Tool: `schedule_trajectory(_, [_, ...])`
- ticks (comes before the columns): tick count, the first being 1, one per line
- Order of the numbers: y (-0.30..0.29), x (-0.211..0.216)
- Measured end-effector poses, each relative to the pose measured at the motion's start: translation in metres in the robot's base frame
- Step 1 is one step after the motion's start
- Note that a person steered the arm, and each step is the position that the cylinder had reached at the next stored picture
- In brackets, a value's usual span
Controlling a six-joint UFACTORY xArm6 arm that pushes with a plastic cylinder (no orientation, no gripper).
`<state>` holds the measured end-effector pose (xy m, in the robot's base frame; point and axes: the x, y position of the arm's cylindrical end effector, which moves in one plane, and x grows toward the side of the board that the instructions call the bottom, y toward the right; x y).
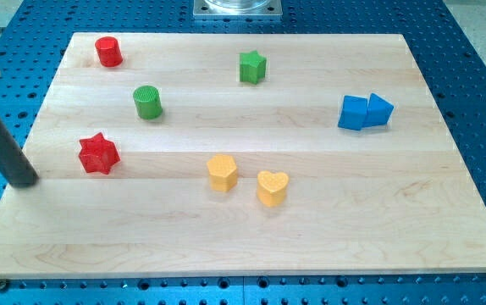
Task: Push red star into the red circle
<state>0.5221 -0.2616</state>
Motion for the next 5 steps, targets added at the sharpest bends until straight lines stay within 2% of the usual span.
schedule_trajectory(1, [0.054,-0.013])
schedule_trajectory(2, [0.061,-0.059])
schedule_trajectory(3, [0.063,-0.022])
schedule_trajectory(4, [0.094,-0.019])
schedule_trajectory(5, [0.095,-0.100])
